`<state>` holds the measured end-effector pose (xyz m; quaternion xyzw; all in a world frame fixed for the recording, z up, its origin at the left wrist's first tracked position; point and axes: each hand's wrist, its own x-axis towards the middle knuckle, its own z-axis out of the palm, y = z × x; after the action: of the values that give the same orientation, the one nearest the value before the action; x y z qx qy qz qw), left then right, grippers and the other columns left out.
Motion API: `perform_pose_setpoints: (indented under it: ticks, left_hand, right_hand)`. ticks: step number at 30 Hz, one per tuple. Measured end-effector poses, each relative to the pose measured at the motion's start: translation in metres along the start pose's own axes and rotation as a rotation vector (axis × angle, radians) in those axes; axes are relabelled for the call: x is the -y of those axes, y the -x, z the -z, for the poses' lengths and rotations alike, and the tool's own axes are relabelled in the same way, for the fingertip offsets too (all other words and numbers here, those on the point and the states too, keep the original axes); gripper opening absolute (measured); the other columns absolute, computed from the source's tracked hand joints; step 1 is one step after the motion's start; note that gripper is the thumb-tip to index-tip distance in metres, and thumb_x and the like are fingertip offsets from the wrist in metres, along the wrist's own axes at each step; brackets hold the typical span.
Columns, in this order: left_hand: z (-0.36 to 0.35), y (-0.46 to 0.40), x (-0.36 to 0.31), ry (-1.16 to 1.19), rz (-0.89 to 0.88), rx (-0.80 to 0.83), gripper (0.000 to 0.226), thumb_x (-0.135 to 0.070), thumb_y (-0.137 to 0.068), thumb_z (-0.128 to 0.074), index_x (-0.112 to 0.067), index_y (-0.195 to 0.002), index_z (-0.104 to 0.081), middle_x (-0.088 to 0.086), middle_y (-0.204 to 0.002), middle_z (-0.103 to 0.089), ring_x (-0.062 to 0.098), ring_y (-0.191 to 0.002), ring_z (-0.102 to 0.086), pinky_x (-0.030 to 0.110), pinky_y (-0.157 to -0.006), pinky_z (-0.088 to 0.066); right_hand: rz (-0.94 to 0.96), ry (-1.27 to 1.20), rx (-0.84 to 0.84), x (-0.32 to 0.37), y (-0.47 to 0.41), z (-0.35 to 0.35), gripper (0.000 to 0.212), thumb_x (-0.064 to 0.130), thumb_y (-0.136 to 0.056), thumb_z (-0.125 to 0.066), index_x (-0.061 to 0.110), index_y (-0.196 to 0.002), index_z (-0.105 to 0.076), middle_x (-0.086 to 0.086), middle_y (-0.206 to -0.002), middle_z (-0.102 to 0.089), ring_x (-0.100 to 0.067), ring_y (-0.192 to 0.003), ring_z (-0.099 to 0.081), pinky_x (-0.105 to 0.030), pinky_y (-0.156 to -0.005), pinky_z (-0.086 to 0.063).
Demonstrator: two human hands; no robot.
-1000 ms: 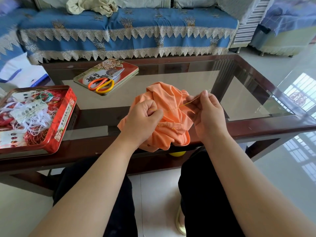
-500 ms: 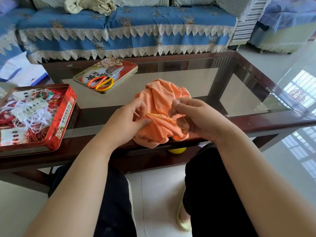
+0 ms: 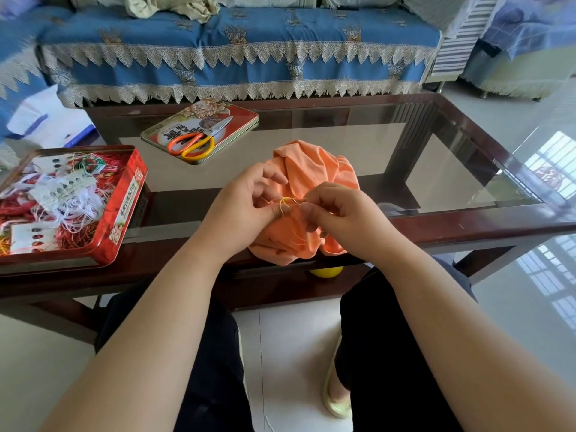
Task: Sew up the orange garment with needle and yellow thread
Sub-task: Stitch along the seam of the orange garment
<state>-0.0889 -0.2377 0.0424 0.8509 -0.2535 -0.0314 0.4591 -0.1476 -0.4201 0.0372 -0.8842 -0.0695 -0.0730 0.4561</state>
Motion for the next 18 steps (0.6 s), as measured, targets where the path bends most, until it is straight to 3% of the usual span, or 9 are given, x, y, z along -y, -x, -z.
perform_pose_setpoints:
  ticks: [3, 6, 10, 13, 18]
  left_hand:
    - [-0.0039, 0.0004, 0.0003, -0.090, 0.014, -0.047, 0.030, -0.037, -0.082, -0.072, -0.031, -0.110, -0.061, -0.014, -0.090, -0.063, 0.001, -0.085, -0.060, 0.016, -0.071, -0.047]
    - [-0.0065, -0.0008, 0.0008, -0.138, 0.034, -0.088, 0.023, -0.040, -0.081, -0.072, -0.026, -0.099, -0.070, -0.022, -0.081, -0.058, -0.005, -0.077, -0.055, 0.011, -0.062, -0.038]
    - [-0.0067, -0.0026, 0.0006, -0.028, 0.051, -0.098, 0.013, -0.039, -0.085, -0.069, -0.031, -0.094, -0.069, -0.013, -0.087, -0.065, 0.006, -0.086, -0.059, 0.020, -0.067, -0.045]
    - [-0.0076, -0.0020, -0.0005, 0.034, 0.054, -0.094, 0.011, -0.038, -0.087, -0.067, -0.032, -0.095, -0.070, -0.016, -0.084, -0.062, 0.012, -0.090, -0.060, 0.026, -0.070, -0.047]
    - [-0.0097, -0.0024, 0.0003, -0.047, 0.016, -0.105, 0.007, -0.036, -0.090, -0.065, -0.032, -0.094, -0.068, -0.016, -0.087, -0.063, 0.002, -0.087, -0.058, 0.009, -0.069, -0.042]
  right_hand:
    - [0.081, 0.136, -0.084, -0.0044, -0.0010, -0.0049, 0.017, 0.019, -0.093, -0.061, 0.008, -0.083, -0.069, 0.002, -0.090, -0.064, -0.009, -0.080, -0.057, -0.017, -0.072, -0.046]
    - [0.116, 0.181, -0.119, -0.0082, -0.0017, -0.0062, 0.015, 0.017, -0.093, -0.062, 0.008, -0.082, -0.067, 0.002, -0.092, -0.062, -0.010, -0.078, -0.058, -0.020, -0.072, -0.048]
    - [0.123, 0.215, -0.155, -0.0098, -0.0025, -0.0054, 0.013, 0.018, -0.092, -0.062, 0.009, -0.083, -0.067, 0.001, -0.094, -0.063, -0.012, -0.080, -0.058, -0.021, -0.073, -0.047]
    - [0.109, 0.219, -0.159, -0.0099, -0.0020, -0.0054, 0.014, 0.017, -0.092, -0.063, 0.006, -0.086, -0.068, 0.002, -0.095, -0.062, -0.011, -0.082, -0.057, -0.018, -0.074, -0.046]
    - [0.083, 0.217, -0.159, -0.0094, -0.0018, -0.0052, 0.013, 0.015, -0.091, -0.063, 0.004, -0.086, -0.068, 0.002, -0.096, -0.062, -0.013, -0.085, -0.057, -0.016, -0.077, -0.045]
